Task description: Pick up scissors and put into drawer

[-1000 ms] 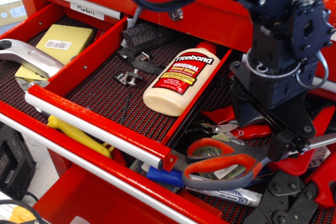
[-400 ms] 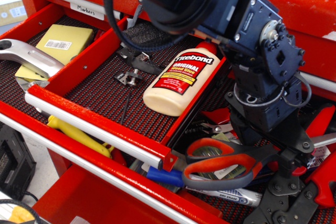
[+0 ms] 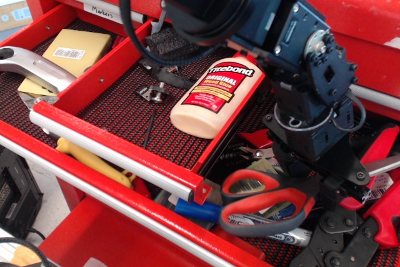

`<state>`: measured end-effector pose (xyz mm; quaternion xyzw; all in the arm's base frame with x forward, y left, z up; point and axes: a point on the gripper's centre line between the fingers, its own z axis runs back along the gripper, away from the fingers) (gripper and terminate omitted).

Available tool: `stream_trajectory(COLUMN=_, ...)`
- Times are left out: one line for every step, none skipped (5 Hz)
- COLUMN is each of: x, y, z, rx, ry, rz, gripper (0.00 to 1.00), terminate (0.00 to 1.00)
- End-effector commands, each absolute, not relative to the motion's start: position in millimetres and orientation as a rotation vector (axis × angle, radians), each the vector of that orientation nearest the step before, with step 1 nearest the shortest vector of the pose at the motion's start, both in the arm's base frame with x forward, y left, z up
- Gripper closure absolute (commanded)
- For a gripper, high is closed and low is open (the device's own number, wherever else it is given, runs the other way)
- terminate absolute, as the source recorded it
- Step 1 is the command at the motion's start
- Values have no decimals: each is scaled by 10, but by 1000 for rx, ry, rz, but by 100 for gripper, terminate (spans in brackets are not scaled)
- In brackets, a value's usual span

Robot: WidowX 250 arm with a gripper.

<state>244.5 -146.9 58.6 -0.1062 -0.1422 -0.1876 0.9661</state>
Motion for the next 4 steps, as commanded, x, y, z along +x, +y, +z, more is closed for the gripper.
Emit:
stream_trajectory(x=2460, y=-1542, z=848, rx=-163, ry=-263, rz=-359, gripper=100, terminate=0)
stream_trajectory(x=2452, y=-1574, z=1051, rx=-37, ry=-185, rz=-377, gripper=100, terminate=0)
stream_trajectory(x=2383, y=-1533, z=1281, rx=42, ry=-104, rz=-385, gripper=100, terminate=0)
stream_trajectory(x=2301, y=-1366, z=1424, rx=78, ry=-68, rz=-421, gripper=100, terminate=0)
